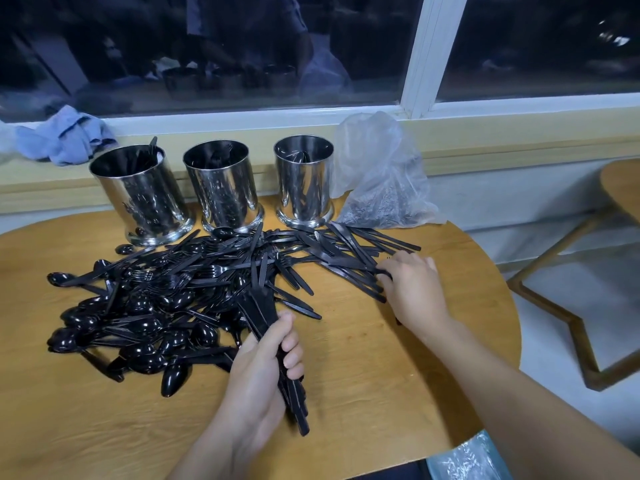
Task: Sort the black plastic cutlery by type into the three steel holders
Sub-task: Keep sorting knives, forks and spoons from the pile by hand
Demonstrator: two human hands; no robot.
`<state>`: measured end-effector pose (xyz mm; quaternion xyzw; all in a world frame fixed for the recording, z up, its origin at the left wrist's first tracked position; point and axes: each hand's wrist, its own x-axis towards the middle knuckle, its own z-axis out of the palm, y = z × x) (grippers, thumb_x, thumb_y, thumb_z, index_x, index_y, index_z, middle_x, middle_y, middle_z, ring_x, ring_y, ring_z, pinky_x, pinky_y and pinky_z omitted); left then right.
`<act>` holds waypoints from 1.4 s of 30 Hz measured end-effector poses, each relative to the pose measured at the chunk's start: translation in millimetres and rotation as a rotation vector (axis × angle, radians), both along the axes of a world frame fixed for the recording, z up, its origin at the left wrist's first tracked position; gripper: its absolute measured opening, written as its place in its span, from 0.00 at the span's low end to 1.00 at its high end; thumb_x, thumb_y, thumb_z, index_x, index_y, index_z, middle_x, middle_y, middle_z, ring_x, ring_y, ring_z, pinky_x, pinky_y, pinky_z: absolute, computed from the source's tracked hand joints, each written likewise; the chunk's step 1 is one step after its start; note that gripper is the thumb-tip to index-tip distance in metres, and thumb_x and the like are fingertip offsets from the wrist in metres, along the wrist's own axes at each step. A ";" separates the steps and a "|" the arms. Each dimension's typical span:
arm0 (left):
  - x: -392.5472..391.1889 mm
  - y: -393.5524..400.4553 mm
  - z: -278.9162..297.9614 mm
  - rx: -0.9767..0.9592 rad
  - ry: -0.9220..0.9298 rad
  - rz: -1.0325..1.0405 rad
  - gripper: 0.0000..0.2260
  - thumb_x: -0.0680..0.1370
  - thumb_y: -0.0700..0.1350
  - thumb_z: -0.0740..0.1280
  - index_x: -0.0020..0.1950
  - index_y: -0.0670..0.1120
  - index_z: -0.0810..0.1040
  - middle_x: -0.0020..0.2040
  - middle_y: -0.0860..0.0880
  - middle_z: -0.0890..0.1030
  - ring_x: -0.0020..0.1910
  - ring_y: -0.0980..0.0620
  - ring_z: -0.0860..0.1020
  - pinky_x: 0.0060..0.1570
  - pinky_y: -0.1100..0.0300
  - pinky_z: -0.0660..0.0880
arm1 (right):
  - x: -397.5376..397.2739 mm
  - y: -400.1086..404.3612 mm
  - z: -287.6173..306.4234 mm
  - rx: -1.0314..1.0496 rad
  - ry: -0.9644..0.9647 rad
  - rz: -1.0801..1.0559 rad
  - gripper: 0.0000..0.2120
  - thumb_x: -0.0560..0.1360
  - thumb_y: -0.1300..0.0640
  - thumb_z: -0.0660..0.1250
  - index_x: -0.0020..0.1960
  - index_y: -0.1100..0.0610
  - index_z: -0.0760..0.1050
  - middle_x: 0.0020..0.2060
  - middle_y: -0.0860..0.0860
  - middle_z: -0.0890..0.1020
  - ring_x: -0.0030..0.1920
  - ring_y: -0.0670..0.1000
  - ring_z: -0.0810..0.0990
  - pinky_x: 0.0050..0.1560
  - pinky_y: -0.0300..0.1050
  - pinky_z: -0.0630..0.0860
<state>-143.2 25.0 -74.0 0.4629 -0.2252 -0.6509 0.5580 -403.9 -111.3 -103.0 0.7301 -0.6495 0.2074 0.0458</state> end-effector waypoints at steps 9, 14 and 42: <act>-1.3 6.8 -0.3 -0.002 -0.049 -0.040 0.10 0.83 0.51 0.76 0.56 0.48 0.79 0.40 0.51 0.69 0.35 0.53 0.66 0.36 0.57 0.64 | 16.7 35.0 19.5 0.054 -0.219 0.038 0.03 0.84 0.57 0.71 0.55 0.53 0.83 0.47 0.49 0.84 0.46 0.55 0.82 0.45 0.52 0.76; -7.0 3.3 7.4 -0.067 -0.080 -0.019 0.10 0.82 0.51 0.76 0.57 0.49 0.80 0.41 0.53 0.71 0.36 0.54 0.66 0.36 0.57 0.65 | 57.5 82.3 33.1 0.242 -0.550 0.201 0.15 0.87 0.56 0.65 0.42 0.50 0.74 0.34 0.46 0.78 0.36 0.48 0.76 0.40 0.47 0.72; 2.9 -9.6 14.5 -0.003 0.064 0.204 0.04 0.88 0.46 0.67 0.57 0.46 0.80 0.37 0.49 0.67 0.37 0.51 0.70 0.43 0.52 0.70 | 58.8 -26.2 28.8 0.267 -0.102 0.079 0.27 0.82 0.42 0.73 0.76 0.53 0.75 0.69 0.52 0.79 0.68 0.56 0.79 0.68 0.56 0.78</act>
